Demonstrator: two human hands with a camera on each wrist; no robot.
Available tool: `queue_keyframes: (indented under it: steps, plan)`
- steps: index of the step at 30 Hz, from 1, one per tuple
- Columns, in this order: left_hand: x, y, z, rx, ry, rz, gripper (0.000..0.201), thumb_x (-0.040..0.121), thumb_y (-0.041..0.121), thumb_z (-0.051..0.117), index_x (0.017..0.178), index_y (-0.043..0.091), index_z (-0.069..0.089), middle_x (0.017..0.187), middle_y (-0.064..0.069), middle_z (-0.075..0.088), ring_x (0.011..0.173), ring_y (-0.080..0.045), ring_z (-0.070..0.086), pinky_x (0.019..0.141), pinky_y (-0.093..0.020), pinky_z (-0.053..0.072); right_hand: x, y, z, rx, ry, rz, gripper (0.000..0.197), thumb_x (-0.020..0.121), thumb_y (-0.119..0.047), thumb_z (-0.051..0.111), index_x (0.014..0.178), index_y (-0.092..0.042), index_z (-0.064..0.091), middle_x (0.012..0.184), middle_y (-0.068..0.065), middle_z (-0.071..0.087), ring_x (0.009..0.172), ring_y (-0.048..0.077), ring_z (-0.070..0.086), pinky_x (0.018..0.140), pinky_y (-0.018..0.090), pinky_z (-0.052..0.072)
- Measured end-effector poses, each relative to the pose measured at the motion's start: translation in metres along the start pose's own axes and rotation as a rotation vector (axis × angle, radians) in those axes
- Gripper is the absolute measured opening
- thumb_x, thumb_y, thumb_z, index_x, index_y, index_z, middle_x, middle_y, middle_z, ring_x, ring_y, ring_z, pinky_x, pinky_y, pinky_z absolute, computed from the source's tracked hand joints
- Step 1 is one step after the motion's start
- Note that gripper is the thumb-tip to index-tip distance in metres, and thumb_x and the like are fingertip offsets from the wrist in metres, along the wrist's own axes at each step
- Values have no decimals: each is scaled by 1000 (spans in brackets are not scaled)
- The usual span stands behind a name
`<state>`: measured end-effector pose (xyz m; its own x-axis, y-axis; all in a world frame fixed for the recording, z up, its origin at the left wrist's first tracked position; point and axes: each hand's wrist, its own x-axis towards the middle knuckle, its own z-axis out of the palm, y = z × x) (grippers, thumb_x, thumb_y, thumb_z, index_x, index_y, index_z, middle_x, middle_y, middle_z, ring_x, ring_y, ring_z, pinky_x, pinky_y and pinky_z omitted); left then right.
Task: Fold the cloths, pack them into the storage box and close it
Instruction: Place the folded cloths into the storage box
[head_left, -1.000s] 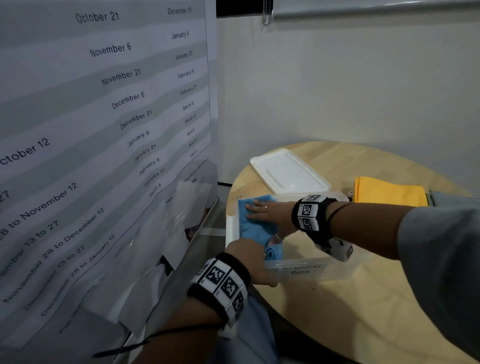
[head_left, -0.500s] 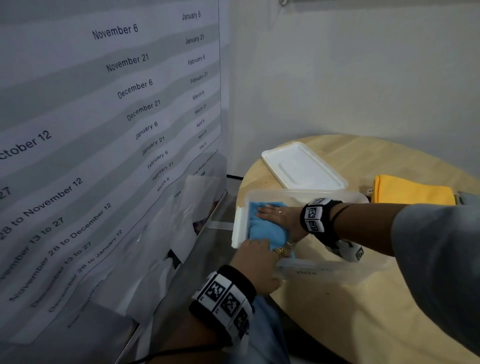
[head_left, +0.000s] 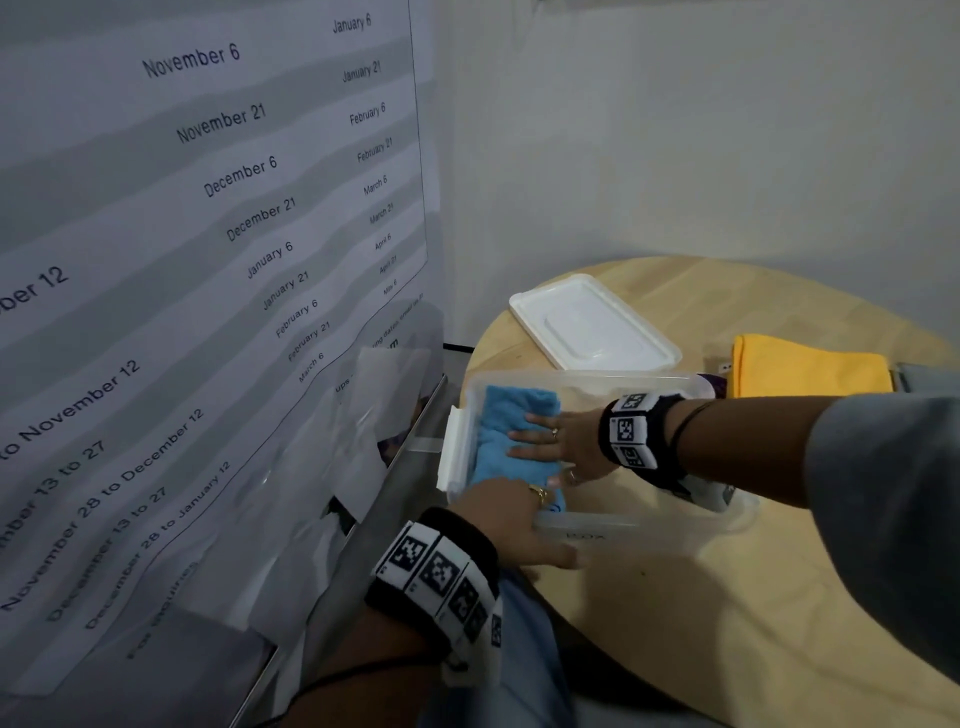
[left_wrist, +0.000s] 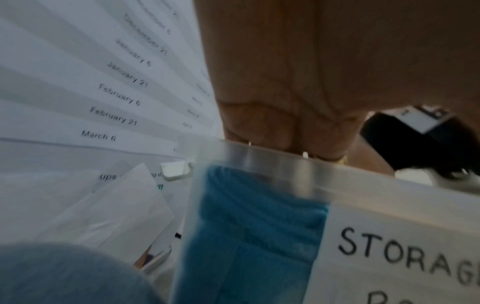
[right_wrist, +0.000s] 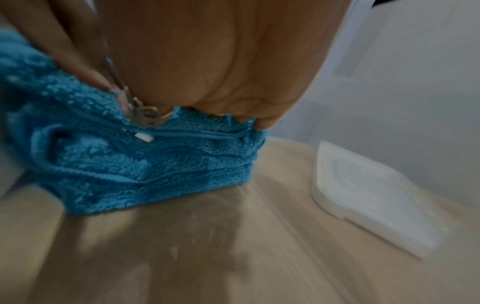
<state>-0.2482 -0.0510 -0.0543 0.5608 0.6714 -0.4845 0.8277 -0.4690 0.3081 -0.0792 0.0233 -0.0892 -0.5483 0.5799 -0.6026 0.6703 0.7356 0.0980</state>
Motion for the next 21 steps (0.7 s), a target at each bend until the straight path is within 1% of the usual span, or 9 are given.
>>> queue_keyframes:
  steps: [2,6,9,12,14,15,17,18,21]
  plan:
    - [4,-1,-6,-18,-105,-31,74,78,71,53,134,23,48,130,0,55,118,-18,51,95,-27,40,4,1,7,2,1,5,68,97,-50,26,148,-25,-11,158,-1,-15,145,26,-14,118,42,-7]
    - [20,-10,-8,-92,-236,-76,79,75,77,48,129,21,53,132,-1,54,120,-18,49,102,-28,38,9,0,13,37,1,9,68,97,-50,29,149,-28,-11,158,-1,-16,145,26,-13,117,43,-6]
    - [25,-10,-6,-123,-237,-50,79,79,78,39,131,20,51,134,-5,54,123,-21,47,109,-37,34,5,-3,5,65,-10,7,69,97,-47,33,149,-27,-8,158,1,-14,146,25,-12,117,43,-6]
    - [25,-8,-10,-147,-131,-90,63,95,60,25,142,19,38,141,-10,48,130,-25,42,112,-39,29,-5,1,-16,189,50,-21,60,97,-29,44,150,-21,16,158,6,14,145,24,14,118,40,14]
    - [28,-11,-17,-95,14,-189,46,101,35,32,139,10,41,132,-16,54,120,-31,50,102,-38,39,-14,6,-33,217,250,-19,45,94,-12,46,139,-16,43,143,7,44,131,25,41,107,35,34]
    - [29,-12,-21,-25,87,-179,37,99,25,41,128,5,50,124,-16,59,114,-31,54,95,-37,42,-16,8,-40,200,375,-30,44,91,-3,46,133,-13,51,137,8,51,125,26,47,104,33,36]
    - [33,-15,-23,83,118,-149,22,88,14,58,106,3,62,113,-12,63,108,-27,57,91,-33,45,-15,10,-45,160,476,-72,48,87,7,47,133,-8,51,141,11,48,130,26,44,106,32,33]
    - [35,-14,-20,119,120,-145,24,84,13,62,106,4,61,116,-12,61,111,-26,56,94,-32,45,-14,9,-45,129,444,-73,53,88,7,47,138,-9,43,147,9,39,136,23,37,109,30,29]
    - [44,-13,-10,212,117,-199,58,85,25,67,133,4,42,143,-16,33,132,-28,35,108,-35,35,-2,9,-39,72,247,-19,68,92,-3,50,150,-16,18,158,0,11,145,16,17,111,25,19]
